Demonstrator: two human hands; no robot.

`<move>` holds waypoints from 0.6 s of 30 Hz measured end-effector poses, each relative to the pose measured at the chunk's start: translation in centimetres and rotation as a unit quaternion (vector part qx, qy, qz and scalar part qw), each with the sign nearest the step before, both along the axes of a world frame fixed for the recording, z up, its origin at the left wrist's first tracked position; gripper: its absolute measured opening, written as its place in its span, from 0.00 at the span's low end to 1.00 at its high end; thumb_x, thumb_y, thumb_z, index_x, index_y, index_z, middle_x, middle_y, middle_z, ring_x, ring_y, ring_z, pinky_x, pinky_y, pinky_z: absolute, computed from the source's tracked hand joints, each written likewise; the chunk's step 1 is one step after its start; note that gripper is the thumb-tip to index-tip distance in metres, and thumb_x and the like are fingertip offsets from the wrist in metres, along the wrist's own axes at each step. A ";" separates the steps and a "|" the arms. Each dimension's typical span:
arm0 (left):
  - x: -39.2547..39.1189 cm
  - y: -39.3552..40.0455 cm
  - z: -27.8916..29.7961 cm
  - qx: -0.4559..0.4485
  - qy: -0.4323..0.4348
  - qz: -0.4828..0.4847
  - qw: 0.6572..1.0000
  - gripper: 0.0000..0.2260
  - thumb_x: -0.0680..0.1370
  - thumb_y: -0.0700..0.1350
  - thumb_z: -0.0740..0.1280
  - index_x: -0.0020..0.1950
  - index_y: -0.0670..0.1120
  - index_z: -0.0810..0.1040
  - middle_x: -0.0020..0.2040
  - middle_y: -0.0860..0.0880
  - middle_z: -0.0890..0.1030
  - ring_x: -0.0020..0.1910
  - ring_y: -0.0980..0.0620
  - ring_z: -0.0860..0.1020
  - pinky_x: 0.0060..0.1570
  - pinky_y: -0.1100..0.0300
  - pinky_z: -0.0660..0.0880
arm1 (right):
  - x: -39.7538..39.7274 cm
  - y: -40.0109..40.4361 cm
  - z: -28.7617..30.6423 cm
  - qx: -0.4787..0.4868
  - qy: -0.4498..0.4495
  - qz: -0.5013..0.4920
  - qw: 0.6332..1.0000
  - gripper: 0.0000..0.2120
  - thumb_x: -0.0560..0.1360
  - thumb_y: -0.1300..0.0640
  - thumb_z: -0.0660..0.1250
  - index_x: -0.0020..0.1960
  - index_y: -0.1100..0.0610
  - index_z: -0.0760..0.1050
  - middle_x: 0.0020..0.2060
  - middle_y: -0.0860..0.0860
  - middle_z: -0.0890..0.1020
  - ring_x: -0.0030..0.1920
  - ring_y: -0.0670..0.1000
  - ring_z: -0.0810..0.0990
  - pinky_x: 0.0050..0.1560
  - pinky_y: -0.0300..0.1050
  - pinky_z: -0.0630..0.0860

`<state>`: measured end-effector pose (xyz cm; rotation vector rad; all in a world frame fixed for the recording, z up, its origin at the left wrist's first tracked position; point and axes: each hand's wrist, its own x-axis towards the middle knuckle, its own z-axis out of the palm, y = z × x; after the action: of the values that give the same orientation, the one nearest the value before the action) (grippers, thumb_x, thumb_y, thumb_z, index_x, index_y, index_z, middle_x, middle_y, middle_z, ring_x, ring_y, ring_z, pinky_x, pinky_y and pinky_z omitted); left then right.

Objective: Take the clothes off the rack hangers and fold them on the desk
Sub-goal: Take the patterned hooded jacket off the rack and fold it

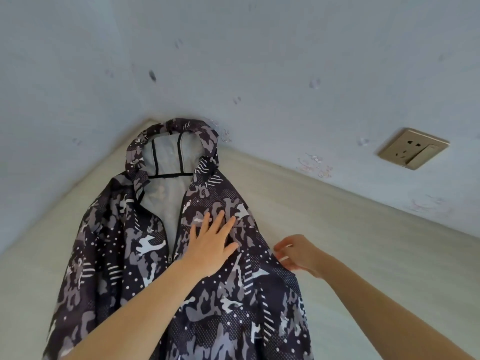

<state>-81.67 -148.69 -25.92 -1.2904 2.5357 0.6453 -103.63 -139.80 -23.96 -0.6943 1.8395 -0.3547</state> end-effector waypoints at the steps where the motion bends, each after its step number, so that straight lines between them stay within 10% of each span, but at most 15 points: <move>1: -0.2 0.7 -0.3 0.014 -0.011 0.018 1.000 0.32 0.81 0.63 0.51 0.78 0.58 0.38 0.79 0.52 0.38 0.77 0.44 0.36 0.73 0.38 0.43 | 0.1 -0.2 -0.2 -0.015 -0.002 -0.008 1.000 0.07 0.79 0.67 0.61 0.49 0.61 0.78 0.42 0.56 0.82 0.38 0.52 0.82 0.38 0.40 0.80; 10: 1.9 4.4 -2.7 0.007 -0.056 0.093 0.994 0.37 0.78 0.66 0.54 0.77 0.57 0.33 0.77 0.52 0.31 0.77 0.44 0.34 0.73 0.39 0.42 | 3.1 -2.3 -0.8 -0.036 -0.039 0.066 0.996 0.12 0.81 0.59 0.61 0.55 0.67 0.78 0.33 0.54 0.78 0.22 0.45 0.68 0.22 0.35 0.65; 13: 2.8 4.7 -3.1 0.003 -0.064 0.094 0.993 0.37 0.78 0.66 0.54 0.77 0.58 0.34 0.78 0.52 0.32 0.77 0.44 0.33 0.74 0.40 0.41 | 2.9 -2.4 -0.7 -0.033 0.020 0.126 0.991 0.14 0.81 0.57 0.60 0.41 0.62 0.77 0.27 0.52 0.72 0.23 0.47 0.65 0.20 0.35 0.63; 18: 3.7 4.6 -3.0 0.011 -0.069 0.080 0.994 0.36 0.79 0.65 0.55 0.76 0.60 0.33 0.77 0.52 0.31 0.76 0.45 0.33 0.74 0.40 0.41 | -1.4 -3.8 0.6 -0.066 0.149 0.132 0.978 0.14 0.81 0.55 0.60 0.42 0.62 0.77 0.37 0.54 0.79 0.37 0.52 0.77 0.38 0.41 0.73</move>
<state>-77.94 -144.05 -28.96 -1.4875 2.3263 0.5910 -105.06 -143.61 -23.33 -1.1214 1.9834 -0.2055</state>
